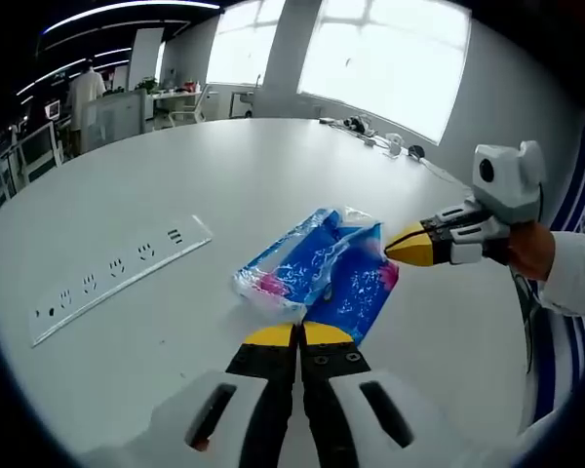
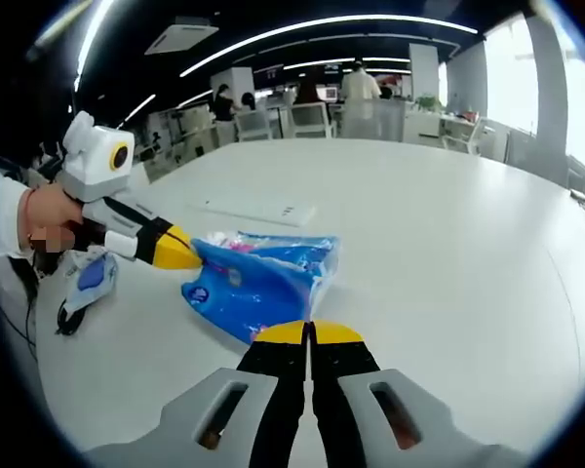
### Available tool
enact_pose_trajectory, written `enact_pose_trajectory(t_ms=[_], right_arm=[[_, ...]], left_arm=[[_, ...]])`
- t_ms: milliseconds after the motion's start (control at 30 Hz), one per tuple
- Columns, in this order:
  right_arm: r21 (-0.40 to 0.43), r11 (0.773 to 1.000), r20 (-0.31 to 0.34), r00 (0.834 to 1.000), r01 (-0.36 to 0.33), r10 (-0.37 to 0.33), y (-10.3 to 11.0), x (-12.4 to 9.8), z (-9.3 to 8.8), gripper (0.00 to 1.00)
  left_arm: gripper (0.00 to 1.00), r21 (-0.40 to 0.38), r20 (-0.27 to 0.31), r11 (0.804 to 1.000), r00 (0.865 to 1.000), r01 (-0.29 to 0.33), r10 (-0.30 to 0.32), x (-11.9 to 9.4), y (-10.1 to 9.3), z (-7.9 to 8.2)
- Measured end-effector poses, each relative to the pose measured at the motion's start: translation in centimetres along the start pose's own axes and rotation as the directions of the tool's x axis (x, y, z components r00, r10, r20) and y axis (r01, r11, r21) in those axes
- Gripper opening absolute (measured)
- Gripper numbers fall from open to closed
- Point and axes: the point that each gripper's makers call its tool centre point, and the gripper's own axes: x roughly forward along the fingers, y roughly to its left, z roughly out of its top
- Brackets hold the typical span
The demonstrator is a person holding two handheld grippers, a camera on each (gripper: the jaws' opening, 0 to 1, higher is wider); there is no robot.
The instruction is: Arrange the tabletop items into an orderly group along one side of the table until the central work area is clear of visible clutter.
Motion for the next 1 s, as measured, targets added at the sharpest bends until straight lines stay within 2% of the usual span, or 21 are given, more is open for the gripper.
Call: enact_pose_trajectory(t_ms=[400, 733, 1000], right_arm=[[0.018, 1.0, -0.018, 1.0, -0.012, 0.012, -0.2, 1.8, -0.8, 0.0], [0.022, 1.0, -0.034, 0.999, -0.017, 0.018, -0.4, 2.6, -1.6, 0.0], [0.038, 0.999, -0.027, 0.999, -0.02, 0.021, -0.6, 2.6, -1.6, 0.0]], left_arm=[[0.0, -0.016, -0.012, 1.0, 1.0, -0.015, 0.015, 1.0, 1.3, -0.9], [0.0, -0.021, -0.023, 1.0, 1.0, -0.015, 0.014, 1.5, 1.6, -1.5], [0.0, -0.039, -0.018, 0.999, 1.0, -0.016, 0.016, 1.7, 1.7, -1.7]])
